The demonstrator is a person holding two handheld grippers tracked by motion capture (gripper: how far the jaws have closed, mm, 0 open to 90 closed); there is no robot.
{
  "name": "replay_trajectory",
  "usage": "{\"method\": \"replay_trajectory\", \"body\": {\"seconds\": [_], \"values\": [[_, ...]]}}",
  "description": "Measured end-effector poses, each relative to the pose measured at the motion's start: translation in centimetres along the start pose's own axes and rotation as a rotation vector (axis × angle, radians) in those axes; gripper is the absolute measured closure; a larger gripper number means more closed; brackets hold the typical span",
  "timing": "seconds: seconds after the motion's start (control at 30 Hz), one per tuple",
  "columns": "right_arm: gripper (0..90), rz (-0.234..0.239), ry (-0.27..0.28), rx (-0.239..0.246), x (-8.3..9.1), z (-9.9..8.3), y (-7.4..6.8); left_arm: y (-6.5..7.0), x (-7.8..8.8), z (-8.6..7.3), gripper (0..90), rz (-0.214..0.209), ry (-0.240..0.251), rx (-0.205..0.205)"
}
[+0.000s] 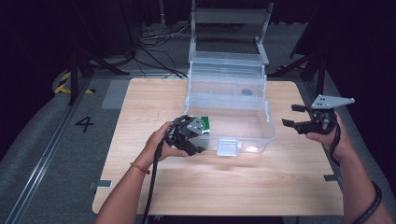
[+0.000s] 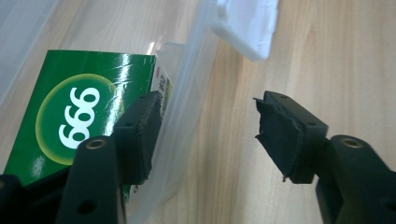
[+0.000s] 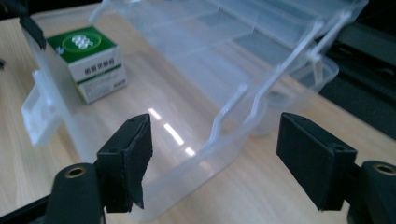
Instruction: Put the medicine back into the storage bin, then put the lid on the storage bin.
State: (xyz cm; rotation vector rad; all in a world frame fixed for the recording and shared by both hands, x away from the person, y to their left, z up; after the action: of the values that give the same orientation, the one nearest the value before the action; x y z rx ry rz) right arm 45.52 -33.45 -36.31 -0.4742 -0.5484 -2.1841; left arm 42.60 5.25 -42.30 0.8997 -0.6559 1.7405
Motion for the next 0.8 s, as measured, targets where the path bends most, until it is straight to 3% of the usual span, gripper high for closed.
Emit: {"method": "replay_trajectory", "body": {"seconds": [0.03, 0.07, 0.17, 0.47, 0.57, 0.8], "values": [[29.0, -0.009, 0.005, 0.018, -0.4, 1.4, 0.8, -0.1, -0.2, 0.0, 45.3, -0.009, -0.010, 0.005], [29.0, -0.009, 0.005, 0.018, -0.4, 1.4, 0.8, -0.2, -0.3, 0.0, 45.3, -0.002, -0.019, 0.002], [32.2, 0.002, 0.001, 0.054, -1.4, 4.0, 2.1, -0.3, -0.5, 0.0, 55.4, 0.011, -0.020, 0.009], [38.2, 0.024, -0.028, 0.116, -4.5, 8.0, 3.3, -1.2, -1.2, -0.2, 71.7, 0.032, -0.042, 0.005], [39.6, 0.040, -0.041, 0.125, -6.1, 8.9, 3.4, -1.4, -1.1, -0.1, 76.9, 0.039, -0.046, 0.006], [42.0, 0.077, -0.065, 0.131, -9.8, 10.3, 3.9, -1.5, -1.0, -0.2, 77.7, 0.028, -0.036, 0.009]]}}
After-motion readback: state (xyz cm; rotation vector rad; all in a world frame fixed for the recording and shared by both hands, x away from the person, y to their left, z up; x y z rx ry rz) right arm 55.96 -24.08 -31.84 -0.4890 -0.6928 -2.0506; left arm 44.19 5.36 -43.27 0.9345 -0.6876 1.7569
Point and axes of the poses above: each handheld gripper's, and its own axes: x roughly backward along the jaws, z roughly out of its top, y roughly to its right, the point moved 4 cm from there along -x, roughly forward along the jaws, and after that the axes turned 9 degrees about x, right-handed, at the moved point
